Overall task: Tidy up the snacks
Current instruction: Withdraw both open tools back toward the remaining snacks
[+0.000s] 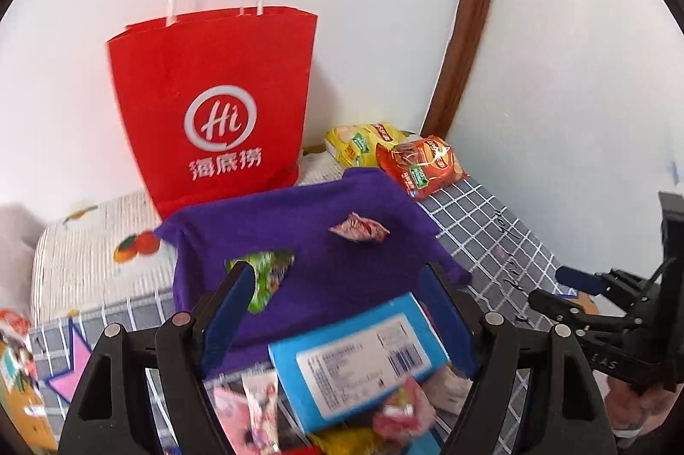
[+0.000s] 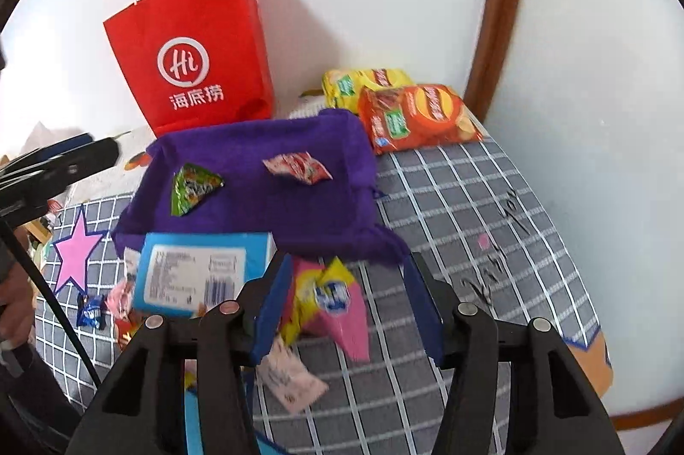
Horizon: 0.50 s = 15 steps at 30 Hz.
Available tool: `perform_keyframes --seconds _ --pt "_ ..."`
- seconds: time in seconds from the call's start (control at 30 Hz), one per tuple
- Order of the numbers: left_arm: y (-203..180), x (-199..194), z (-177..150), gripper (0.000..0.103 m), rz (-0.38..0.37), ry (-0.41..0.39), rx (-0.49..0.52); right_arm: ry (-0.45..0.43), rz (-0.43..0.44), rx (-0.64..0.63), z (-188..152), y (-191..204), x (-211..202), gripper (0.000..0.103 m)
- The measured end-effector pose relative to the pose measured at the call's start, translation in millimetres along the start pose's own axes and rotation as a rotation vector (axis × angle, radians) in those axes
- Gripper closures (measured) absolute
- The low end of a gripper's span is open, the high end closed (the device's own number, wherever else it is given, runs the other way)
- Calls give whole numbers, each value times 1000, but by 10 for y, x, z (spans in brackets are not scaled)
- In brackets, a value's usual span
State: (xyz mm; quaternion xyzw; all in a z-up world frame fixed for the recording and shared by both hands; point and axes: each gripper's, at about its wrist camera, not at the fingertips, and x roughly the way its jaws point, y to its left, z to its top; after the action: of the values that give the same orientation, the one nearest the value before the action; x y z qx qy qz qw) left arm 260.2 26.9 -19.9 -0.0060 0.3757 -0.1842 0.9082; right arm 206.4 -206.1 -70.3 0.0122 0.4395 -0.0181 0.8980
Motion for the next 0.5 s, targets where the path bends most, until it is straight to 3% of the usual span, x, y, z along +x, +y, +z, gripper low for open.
perform_keyframes --seconds 0.33,0.5 --pt "101 -435 -396 25 19 -5 -41 25 33 22 -365 61 -105 48" --pt "251 -566 -574 25 81 15 -81 9 41 25 -480 46 -155 48"
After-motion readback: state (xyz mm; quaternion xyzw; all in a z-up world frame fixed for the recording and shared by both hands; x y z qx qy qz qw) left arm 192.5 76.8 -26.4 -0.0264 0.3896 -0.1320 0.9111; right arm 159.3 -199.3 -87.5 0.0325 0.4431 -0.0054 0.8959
